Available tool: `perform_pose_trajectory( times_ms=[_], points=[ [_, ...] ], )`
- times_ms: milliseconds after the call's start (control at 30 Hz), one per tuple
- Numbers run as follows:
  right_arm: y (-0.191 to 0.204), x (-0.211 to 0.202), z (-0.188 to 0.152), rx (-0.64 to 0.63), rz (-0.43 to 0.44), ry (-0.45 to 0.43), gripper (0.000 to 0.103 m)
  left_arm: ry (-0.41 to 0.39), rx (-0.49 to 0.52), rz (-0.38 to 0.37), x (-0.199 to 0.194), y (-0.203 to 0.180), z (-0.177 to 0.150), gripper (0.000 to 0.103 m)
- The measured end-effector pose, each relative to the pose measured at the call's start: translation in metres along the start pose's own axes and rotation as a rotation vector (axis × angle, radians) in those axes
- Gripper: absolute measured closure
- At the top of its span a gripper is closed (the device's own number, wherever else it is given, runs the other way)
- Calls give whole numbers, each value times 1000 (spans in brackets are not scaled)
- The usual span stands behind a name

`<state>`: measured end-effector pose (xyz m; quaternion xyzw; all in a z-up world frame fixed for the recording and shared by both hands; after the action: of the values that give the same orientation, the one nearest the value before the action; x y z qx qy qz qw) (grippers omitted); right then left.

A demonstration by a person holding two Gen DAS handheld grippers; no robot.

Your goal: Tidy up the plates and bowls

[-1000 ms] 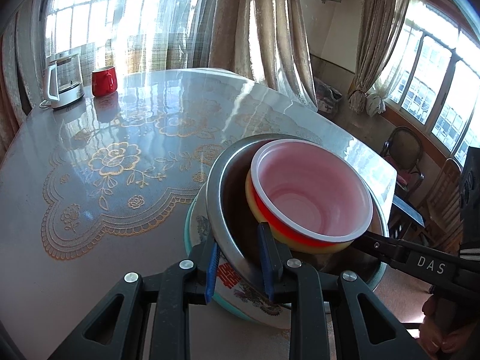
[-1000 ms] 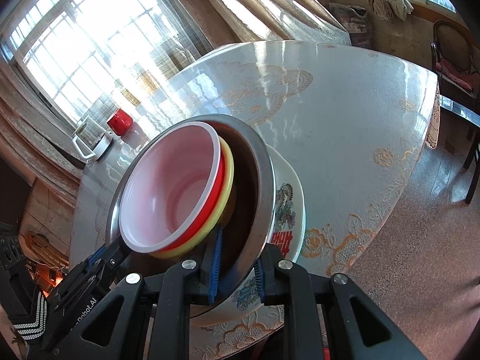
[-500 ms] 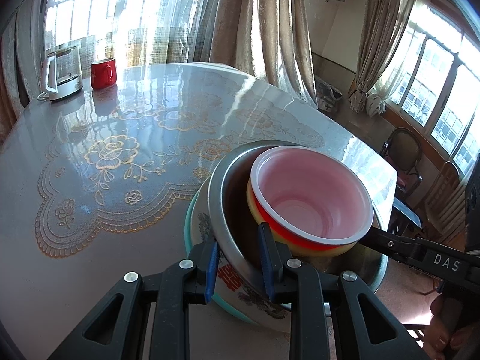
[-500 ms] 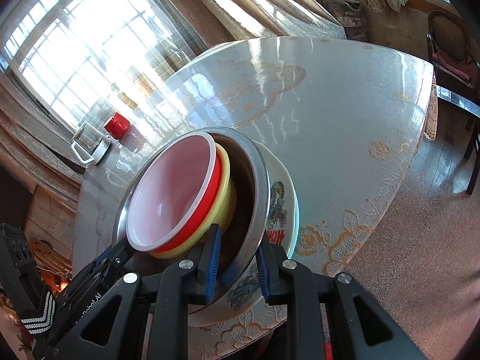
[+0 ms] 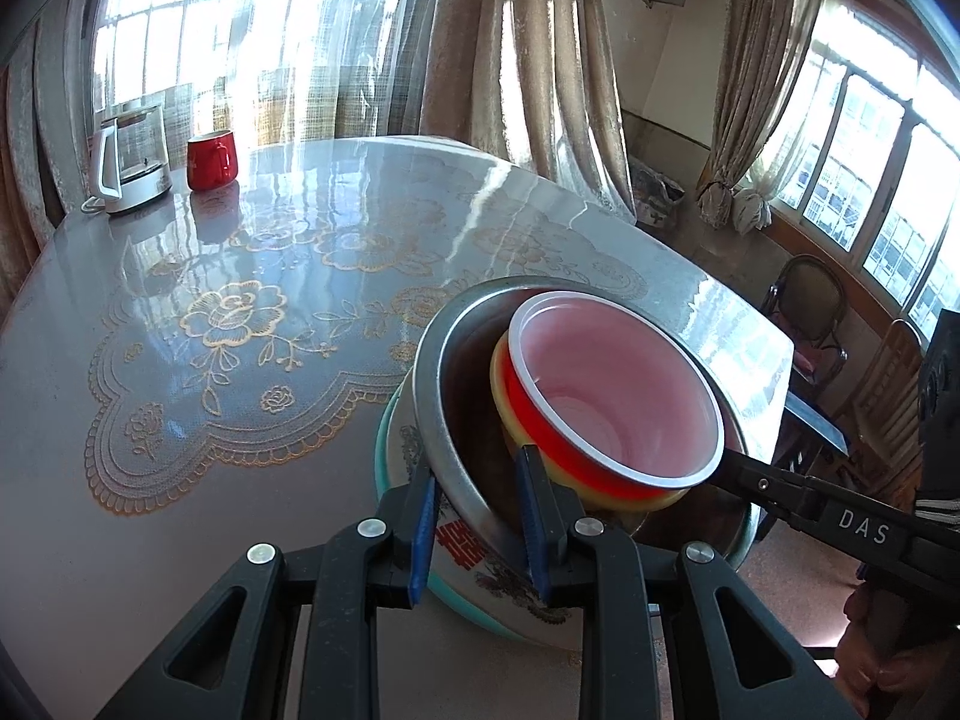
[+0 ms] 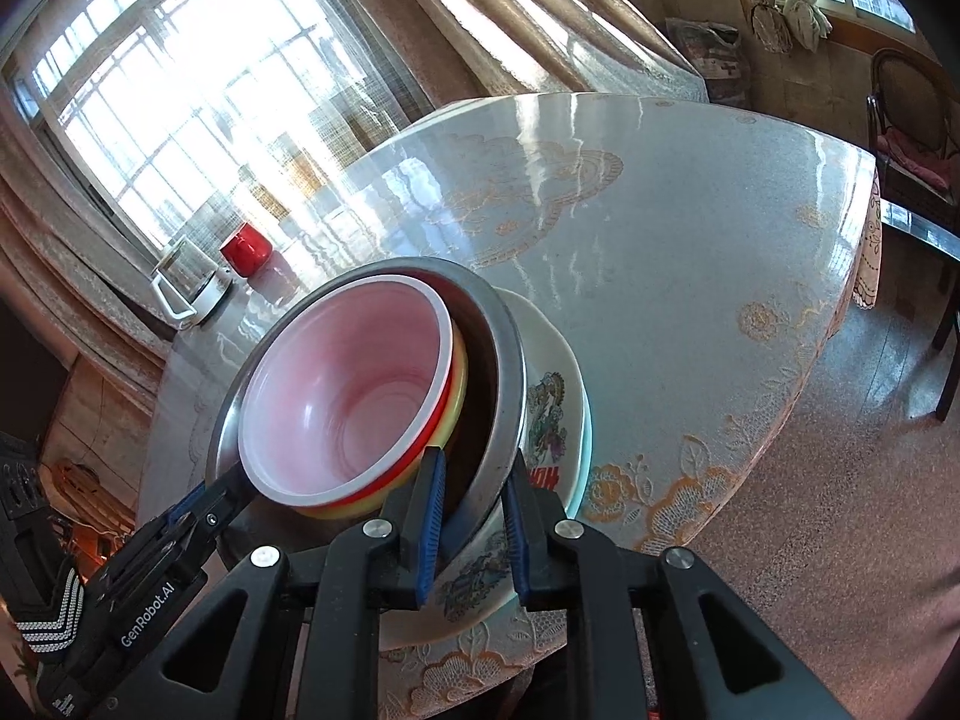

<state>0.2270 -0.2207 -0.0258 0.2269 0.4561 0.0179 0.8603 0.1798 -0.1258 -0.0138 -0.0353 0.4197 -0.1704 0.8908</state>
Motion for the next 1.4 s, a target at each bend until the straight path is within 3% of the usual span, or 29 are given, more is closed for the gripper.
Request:
perform_pose_trajectory(
  times_ms=[400,600,667,1033,1267,1400],
  points=[
    [1,-5,-6,10,-1,-6,78,-27,33,37,-17,-1,-7,70],
    [4,-11,-9,-9,-1,-25,76,-69,45,47,-34,-2,-10,46],
    [5,-15,-10,-19,-7,-37,75,-78,42,53,-38,0,-11,43],
    [15,-34,-20,-86,-70,-132,67,-72,-11,95,-45,13,-29,1],
    [22,-43,-33,-144,-112,-193,57,-39,10,152,-45,16,-47,0],
    [24,-45,-40,-160,-130,-216,48,-28,26,135,-47,15,-57,0]
  ],
)
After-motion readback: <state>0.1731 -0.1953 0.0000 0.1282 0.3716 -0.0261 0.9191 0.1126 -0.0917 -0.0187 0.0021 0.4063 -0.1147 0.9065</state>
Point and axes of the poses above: each gripper's, at about its wrist camera, not at the fingertips, and x roughly the way its jaws point, y to its left, z to its top, the point moved 6 cm from there along x, roughly the way its jaws point, and after that the axes turned 5 degrees about y, right-handed, at the moved point
